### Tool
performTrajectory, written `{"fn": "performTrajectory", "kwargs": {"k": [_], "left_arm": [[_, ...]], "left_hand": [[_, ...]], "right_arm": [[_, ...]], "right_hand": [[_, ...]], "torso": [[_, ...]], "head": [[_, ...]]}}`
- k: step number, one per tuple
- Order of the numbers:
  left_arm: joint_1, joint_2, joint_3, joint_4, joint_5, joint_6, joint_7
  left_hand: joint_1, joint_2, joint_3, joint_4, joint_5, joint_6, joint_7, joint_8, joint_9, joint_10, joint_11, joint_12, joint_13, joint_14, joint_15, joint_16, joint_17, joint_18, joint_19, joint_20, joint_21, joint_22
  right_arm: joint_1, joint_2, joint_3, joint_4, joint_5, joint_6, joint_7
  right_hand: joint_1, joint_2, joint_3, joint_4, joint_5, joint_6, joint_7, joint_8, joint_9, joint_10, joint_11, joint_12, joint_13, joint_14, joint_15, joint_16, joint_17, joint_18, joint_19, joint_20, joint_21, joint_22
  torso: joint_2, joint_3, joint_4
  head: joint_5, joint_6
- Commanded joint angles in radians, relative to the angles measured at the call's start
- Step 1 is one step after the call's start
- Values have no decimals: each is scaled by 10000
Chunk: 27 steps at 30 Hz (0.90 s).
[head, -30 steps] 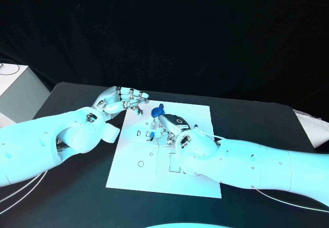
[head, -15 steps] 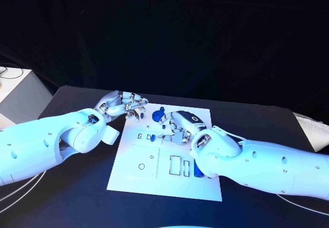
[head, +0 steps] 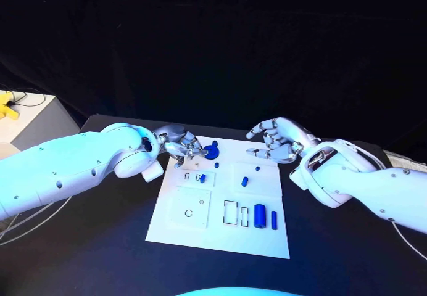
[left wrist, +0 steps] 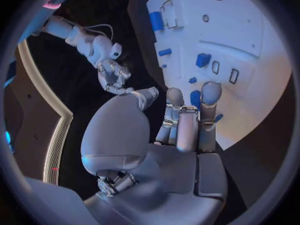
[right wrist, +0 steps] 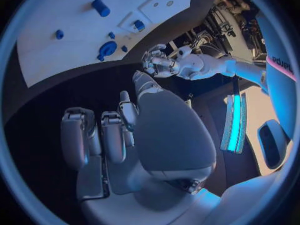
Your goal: Assemble the parts on the task board
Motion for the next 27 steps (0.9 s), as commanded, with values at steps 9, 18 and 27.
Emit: {"fn": "performTrajectory", "kwargs": {"k": [9,18,27], "left_arm": [[217,922,-4,-723,-3366,2717,-2857],[277,1496,-67,-1068,-4112,3264,-3078],[291,1826,-184,-1295,-4166,3563,-3119]], "left_hand": [[-968,-195,-497,208,-45,-98,47,118,66,69,83,353,220,170,82,166,231,-121,89,57,343,340],[-1465,-145,-1055,214,-45,14,-54,355,211,188,4,589,416,232,21,262,389,-167,204,29,589,648],[-1596,-144,-1228,215,-48,-38,-60,391,256,90,-2,541,320,213,14,250,366,-167,176,22,600,645]], "right_arm": [[113,-204,8,-644,2499,-134,529],[148,-180,12,-865,2686,-131,323],[153,-130,14,-954,2705,-62,202]], "right_hand": [[-1,-106,89,20,165,20,14,19,-37,-91,2,-7,-68,857,51,-19,1976,134,438,51,-130,1568],[-133,-149,105,39,228,-47,31,-16,-62,-140,23,-37,-114,846,67,-37,1948,148,412,62,-197,1522],[-187,-154,116,43,271,-67,37,-25,-70,-160,28,-50,-135,842,72,-45,1935,155,400,66,-227,1501]], "torso": [[-144,115,-28],[-100,122,-43],[-77,102,-27]], "head": [[119,-247],[138,-322],[78,-384]]}}
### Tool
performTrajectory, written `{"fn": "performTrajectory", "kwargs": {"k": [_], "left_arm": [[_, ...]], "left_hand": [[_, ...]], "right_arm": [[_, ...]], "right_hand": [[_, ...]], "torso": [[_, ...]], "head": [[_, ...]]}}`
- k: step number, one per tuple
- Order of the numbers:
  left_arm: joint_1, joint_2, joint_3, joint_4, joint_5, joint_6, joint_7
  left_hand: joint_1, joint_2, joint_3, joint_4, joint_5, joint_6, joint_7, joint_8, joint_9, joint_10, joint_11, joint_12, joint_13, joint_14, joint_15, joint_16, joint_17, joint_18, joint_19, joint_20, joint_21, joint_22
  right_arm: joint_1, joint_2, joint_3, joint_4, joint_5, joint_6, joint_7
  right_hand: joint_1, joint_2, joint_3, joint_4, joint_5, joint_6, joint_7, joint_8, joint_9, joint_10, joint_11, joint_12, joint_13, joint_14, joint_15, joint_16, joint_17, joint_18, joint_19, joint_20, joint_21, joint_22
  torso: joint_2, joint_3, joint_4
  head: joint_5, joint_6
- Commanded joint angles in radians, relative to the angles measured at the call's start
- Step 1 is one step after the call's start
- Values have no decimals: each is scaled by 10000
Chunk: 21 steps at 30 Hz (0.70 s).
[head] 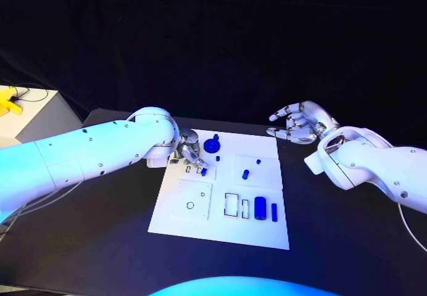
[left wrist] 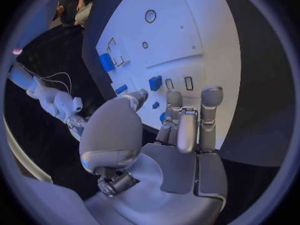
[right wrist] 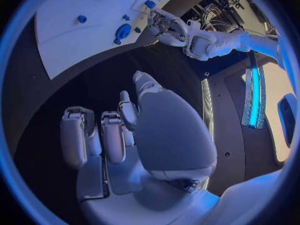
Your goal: Assemble the parts on the task board
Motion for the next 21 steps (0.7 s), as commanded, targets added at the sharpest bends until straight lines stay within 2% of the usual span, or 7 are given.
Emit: {"fn": "performTrajectory", "kwargs": {"k": [1,8,10,15,21], "left_arm": [[35,95,-29,-45,-245,514,-149],[34,163,-79,-6,-192,578,-155],[33,145,-84,42,-148,599,-160],[31,170,-90,82,-74,630,-167],[26,263,-112,56,-6,676,-169]], "left_hand": [[-122,-12,-61,-1,-48,-35,-34,38,12,-69,-16,-15,-9,178,-22,18,226,-167,36,21,47,0],[-143,-6,-86,0,-47,-38,-36,45,20,-65,-18,-6,3,179,-23,21,232,-169,34,22,51,4],[-159,5,-104,2,-46,-37,-38,53,26,-74,-19,-10,-7,176,-24,19,227,-171,33,24,55,8],[-166,19,-114,0,-41,-34,-40,62,33,-92,-21,-23,-32,173,-25,17,224,-169,23,25,49,-4],[-157,75,-126,-11,-23,-25,-48,90,56,-115,-26,-34,-57,173,-28,21,230,-168,10,28,49,-12]], "right_arm": [[3,32,7,-32,93,76,-57],[2,101,6,-106,94,181,-134],[2,136,6,-133,94,232,-168],[1,200,6,-170,95,312,-233],[-3,278,6,-204,65,386,-304]], "right_hand": [[-80,-48,62,-11,70,-66,39,-24,-13,-52,-6,-50,-8,842,72,-45,1935,155,400,67,-63,1504],[-120,-52,71,-12,106,-86,44,-34,-20,-62,-2,-54,-16,833,77,-61,1907,165,383,71,-105,1474],[-143,-52,74,-10,119,-95,46,-38,-24,-75,1,-63,-29,831,79,-64,1902,169,376,73,-122,1462],[-170,-54,77,-9,132,-107,49,-43,-28,-100,4,-82,-53,823,82,-77,1879,176,364,75,-151,1441],[-183,-48,82,-9,142,-113,51,-46,-30,-101,6,-81,-53,819,83,-84,1868,177,362,76,-155,1439]], "torso": [[17,-5,11],[9,-9,26],[15,-16,19],[13,-23,52],[34,-17,10]], "head": [[-19,-20],[-19,-72],[-68,-57],[-77,-96],[-57,-108]]}}
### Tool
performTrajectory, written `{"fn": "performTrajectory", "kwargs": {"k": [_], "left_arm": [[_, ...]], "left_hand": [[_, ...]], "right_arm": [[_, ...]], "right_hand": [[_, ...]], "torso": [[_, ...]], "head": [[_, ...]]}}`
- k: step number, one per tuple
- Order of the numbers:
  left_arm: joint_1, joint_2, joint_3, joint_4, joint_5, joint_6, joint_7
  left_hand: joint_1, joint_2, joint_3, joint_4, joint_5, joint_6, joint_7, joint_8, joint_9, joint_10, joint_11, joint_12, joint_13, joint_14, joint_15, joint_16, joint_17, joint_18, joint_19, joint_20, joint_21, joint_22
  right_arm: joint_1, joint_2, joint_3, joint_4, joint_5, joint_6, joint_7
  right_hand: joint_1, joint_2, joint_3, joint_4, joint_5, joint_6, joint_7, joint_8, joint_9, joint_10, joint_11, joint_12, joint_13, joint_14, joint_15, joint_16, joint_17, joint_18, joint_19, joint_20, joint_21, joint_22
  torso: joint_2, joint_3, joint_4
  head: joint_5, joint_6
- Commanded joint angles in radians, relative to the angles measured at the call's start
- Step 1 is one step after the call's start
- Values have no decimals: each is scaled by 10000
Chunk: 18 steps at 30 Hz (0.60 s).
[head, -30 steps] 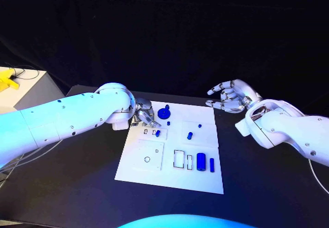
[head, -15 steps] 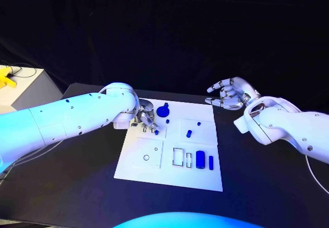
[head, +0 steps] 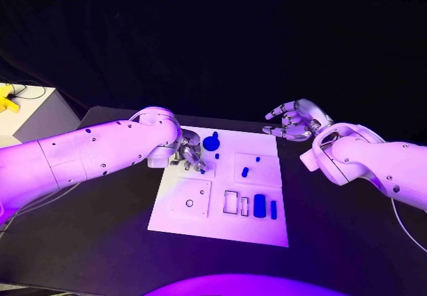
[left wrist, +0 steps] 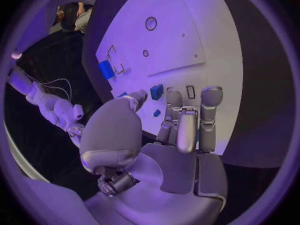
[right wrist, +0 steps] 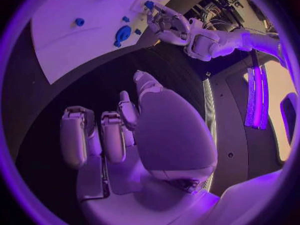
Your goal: Assemble the parts on the task board
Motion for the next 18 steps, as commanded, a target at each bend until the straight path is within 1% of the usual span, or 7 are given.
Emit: {"fn": "performTrajectory", "kwargs": {"k": [1,4,6,10,18], "left_arm": [[25,65,-12,-2,108,232,-30],[23,87,-25,-21,120,238,-31],[23,96,-32,-28,127,262,-33],[22,111,-41,-37,167,331,-32],[21,153,-56,-65,246,397,-24]], "left_hand": [[-53,81,-59,-30,-17,-25,-51,48,23,-84,9,-36,-27,172,-29,23,235,-166,3,30,47,-18],[30,183,-52,-41,1,-35,-58,84,60,-106,2,-39,-44,162,-34,18,221,-166,-7,32,62,-4],[177,256,-31,-60,10,-51,-63,115,95,-128,-3,-44,-68,159,-37,21,224,-164,-26,33,70,-4],[434,384,36,-71,13,-81,-61,149,143,-167,-4,-60,-116,149,-38,17,214,-160,-61,37,77,-15],[615,427,87,-86,15,-96,-59,165,169,-231,-4,-103,-200,141,-37,15,206,-154,-98,43,68,-44]], "right_arm": [[-5,43,5,-22,-48,247,-85],[-7,69,5,-33,-67,274,-119],[-9,80,5,-36,-60,285,-135],[-14,102,4,-44,-54,306,-163],[-26,144,4,-68,-71,337,-198]], "right_hand": [[-103,31,66,7,41,-80,20,-45,-12,-65,-31,-42,-8,820,83,-43,1868,177,362,77,-55,1441],[-107,35,71,5,47,-83,20,-47,-13,-67,-30,-44,-10,816,84,-50,1855,183,352,78,-78,1424],[-107,35,71,5,47,-83,20,-47,-13,-67,-30,-44,-10,816,84,-50,1855,183,352,78,-78,1424],[-110,45,86,-1,64,-90,22,-49,-16,-67,-29,-40,-8,813,85,-54,1848,184,349,79,-86,1419],[-108,51,101,-8,82,-93,23,-51,-18,-82,-29,-51,-22,809,86,-61,1837,185,347,81,-91,1416]], "torso": [[13,2,-28],[14,6,-31],[17,11,-12],[20,19,-1],[36,26,-9]], "head": [[9,-7],[-13,-18],[-30,-24],[-41,-38],[-40,-70]]}}
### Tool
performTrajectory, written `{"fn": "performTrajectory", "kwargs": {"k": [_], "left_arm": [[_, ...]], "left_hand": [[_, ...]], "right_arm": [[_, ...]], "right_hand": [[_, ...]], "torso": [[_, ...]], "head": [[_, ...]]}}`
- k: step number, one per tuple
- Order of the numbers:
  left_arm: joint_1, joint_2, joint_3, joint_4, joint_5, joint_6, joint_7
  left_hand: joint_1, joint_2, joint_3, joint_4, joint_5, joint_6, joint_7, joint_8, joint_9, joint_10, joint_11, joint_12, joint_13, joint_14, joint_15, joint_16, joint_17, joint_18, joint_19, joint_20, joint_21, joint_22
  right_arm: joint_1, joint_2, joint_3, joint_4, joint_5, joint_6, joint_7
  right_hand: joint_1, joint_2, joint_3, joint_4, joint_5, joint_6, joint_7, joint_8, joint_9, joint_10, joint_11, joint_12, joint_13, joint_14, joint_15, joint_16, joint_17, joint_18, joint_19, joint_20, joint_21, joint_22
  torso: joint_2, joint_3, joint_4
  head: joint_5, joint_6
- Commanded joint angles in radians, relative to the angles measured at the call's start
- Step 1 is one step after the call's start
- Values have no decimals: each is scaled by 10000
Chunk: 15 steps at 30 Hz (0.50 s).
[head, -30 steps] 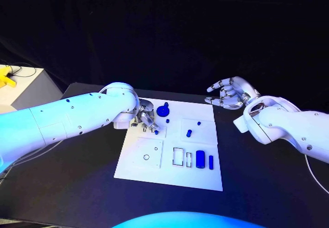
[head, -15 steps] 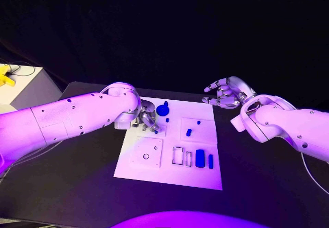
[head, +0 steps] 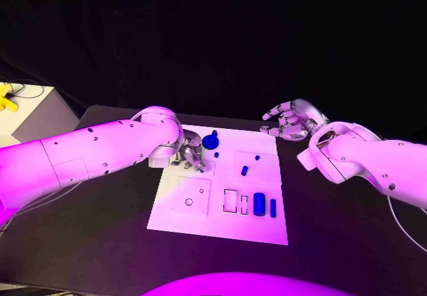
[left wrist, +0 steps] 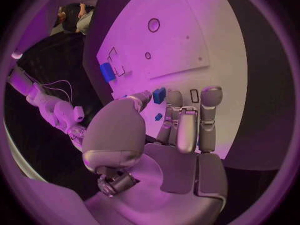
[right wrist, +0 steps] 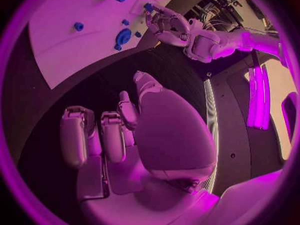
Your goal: Assemble the parts on the task board
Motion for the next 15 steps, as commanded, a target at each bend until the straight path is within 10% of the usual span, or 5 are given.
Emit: {"fn": "performTrajectory", "kwargs": {"k": [1,15], "left_arm": [[21,39,-2,-8,159,222,-5],[20,56,-11,-56,495,-177,69]], "left_hand": [[155,25,73,0,18,-64,-24,51,21,-98,-5,-53,-53,141,-37,16,210,-155,-65,10,35,-10],[882,422,674,-40,29,-117,-50,81,107,-280,-30,-213,-340,119,-51,15,197,-138,-176,19,41,-67]], "right_arm": [[-13,22,4,-16,-68,188,-28],[-44,66,4,-62,-83,262,-89]], "right_hand": [[-64,7,62,-24,25,-60,-9,-50,-15,-47,8,-51,-8,809,87,-61,1837,186,348,81,-46,1418],[-57,16,90,-34,61,-65,-8,-51,-18,-48,9,-46,-7,806,88,-66,1829,188,345,83,-55,1412]], "torso": [[12,9,-9],[12,17,-4]], "head": [[-2,-15],[0,-44]]}}
